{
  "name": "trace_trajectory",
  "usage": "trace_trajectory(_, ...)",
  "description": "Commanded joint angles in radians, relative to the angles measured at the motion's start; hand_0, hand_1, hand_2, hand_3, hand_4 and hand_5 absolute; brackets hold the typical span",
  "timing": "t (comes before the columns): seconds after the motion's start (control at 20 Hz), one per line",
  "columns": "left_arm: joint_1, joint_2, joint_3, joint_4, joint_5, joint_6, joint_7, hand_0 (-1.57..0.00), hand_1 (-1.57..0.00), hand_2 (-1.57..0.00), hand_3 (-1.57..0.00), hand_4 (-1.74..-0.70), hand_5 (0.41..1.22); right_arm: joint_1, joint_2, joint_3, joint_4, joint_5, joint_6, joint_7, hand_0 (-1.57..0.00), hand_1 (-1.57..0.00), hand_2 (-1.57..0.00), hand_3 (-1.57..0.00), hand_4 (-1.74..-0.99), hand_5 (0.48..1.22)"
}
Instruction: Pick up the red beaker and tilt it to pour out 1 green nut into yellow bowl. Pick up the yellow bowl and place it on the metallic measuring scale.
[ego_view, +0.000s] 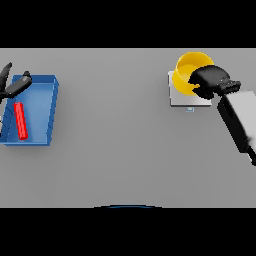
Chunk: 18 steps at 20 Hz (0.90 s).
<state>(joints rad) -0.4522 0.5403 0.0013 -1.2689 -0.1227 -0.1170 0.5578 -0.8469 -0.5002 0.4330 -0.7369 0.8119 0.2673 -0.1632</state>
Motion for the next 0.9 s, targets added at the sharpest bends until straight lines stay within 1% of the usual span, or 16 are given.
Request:
trace_trajectory(0.0,-0.002,-0.001,0.002,0.004,0.003,-0.001,-0.004,0.0,0.0,0.0,0.0,-0.85,0.799,-0.006,0.003,0.002,0.01,0.001,0.004,-0.001,-1.57,-1.57,-1.38,-1.4,-1.741,1.221)
trace_trajectory(0.15,-0.019,0.001,0.002,0.018,-0.003,-0.001,0.003,0.0,0.0,0.0,0.0,-0.84,0.783,-0.006,0.01,0.006,0.035,-0.002,0.006,-0.006,-1.57,-1.57,-1.37,-1.45,-1.741,1.221)
trace_trajectory(0.2,-0.013,0.001,0.002,0.004,0.006,-0.007,0.002,0.0,0.0,0.0,0.0,-0.84,0.78,-0.006,0.015,0.007,0.034,-0.004,0.009,0.005,-1.57,-1.57,-1.4,-1.38,-1.741,1.221)
trace_trajectory(0.25,-0.015,0.003,0.0,0.007,0.003,-0.01,0.001,0.0,0.0,0.0,0.0,-0.84,0.779,-0.004,0.011,0.006,0.03,-0.008,0.013,-0.003,-1.57,-1.5,-1.44,-1.25,-1.741,1.221)
trace_trajectory(0.3,-0.018,0.003,0.001,0.018,0.003,-0.014,-0.001,0.0,0.0,0.0,0.0,-0.84,0.775,-0.007,0.009,0.002,0.034,-0.01,0.016,0.002,-1.56,-1.43,-1.34,-1.11,-1.682,1.221)
trace_trajectory(0.35,-0.018,0.0,0.0,0.009,0.008,-0.015,0.007,0.0,0.0,0.0,0.0,-0.84,0.773,-0.003,0.01,-0.001,0.042,-0.013,0.012,0.009,-1.47,-1.28,-1.18,-0.96,-1.632,1.145)
trace_trajectory(0.4,-0.01,-0.003,-0.006,0.002,0.006,-0.014,-0.002,0.0,0.0,0.0,0.0,-0.84,0.774,-0.008,0.016,-0.009,0.044,-0.023,0.021,0.017,-1.33,-1.12,-1.01,-0.82,-1.592,1.074)
trace_trajectory(0.45,-0.014,0.001,-0.003,0.009,0.004,-0.015,0.007,0.0,0.0,0.0,0.0,-0.83,0.771,-0.008,0.02,-0.019,0.037,-0.039,0.043,0.03,-1.15,-0.96,-0.85,-0.69,-1.559,1.014)
trace_trajectory(0.55,-0.012,0.003,0.006,0.019,0.008,-0.012,-0.007,0.0,0.0,0.0,0.0,-0.84,0.764,-0.014,0.021,-0.031,0.038,-0.053,0.058,0.031,-0.76,-0.67,-0.58,-0.48,-1.513,0.923)
trace_trajectory(0.6,-0.01,0.002,0.008,0.013,0.013,-0.013,-0.007,0.0,0.0,0.0,0.0,-0.84,0.764,-0.014,0.022,-0.033,0.041,-0.056,0.064,0.037,-0.61,-0.56,-0.47,-0.39,-1.496,0.89)
trace_trajectory(0.65,0.001,-0.001,0.004,-0.002,0.013,-0.011,-0.009,0.0,0.0,0.0,0.0,-0.84,0.76,-0.021,0.028,-0.033,0.06,-0.052,0.064,0.044,-0.48,-0.46,-0.38,-0.32,-1.485,0.863)
trace_trajectory(0.7,0.003,0.004,0.002,-0.006,0.008,-0.01,-0.005,0.0,0.0,0.0,0.0,-0.83,0.754,-0.014,0.023,-0.028,0.053,-0.052,0.07,0.029,-0.39,-0.38,-0.3,-0.26,-1.476,0.847)
trace_trajectory(0.75,-0.011,0.001,0.002,-0.002,0.007,-0.007,0.002,0.0,0.0,0.0,0.0,-0.83,0.749,-0.012,0.029,-0.028,0.056,-0.051,0.064,0.034,-0.31,-0.3,-0.24,-0.21,-1.461,0.833)
trace_trajectory(0.8,-0.006,-0.001,0.003,0.004,0.009,-0.01,-0.002,0.0,0.0,0.0,0.0,-0.83,0.75,-0.009,0.022,-0.019,0.06,-0.041,0.061,0.022,-0.25,-0.24,-0.19,-0.16,-1.448,0.824)
trace_trajectory(0.85,-0.014,0.001,0.006,0.001,0.014,-0.011,0.005,0.0,0.0,0.0,0.0,-0.83,0.752,-0.014,0.021,-0.014,0.055,-0.038,0.067,0.026,-0.2,-0.19,-0.15,-0.13,-1.435,0.817)
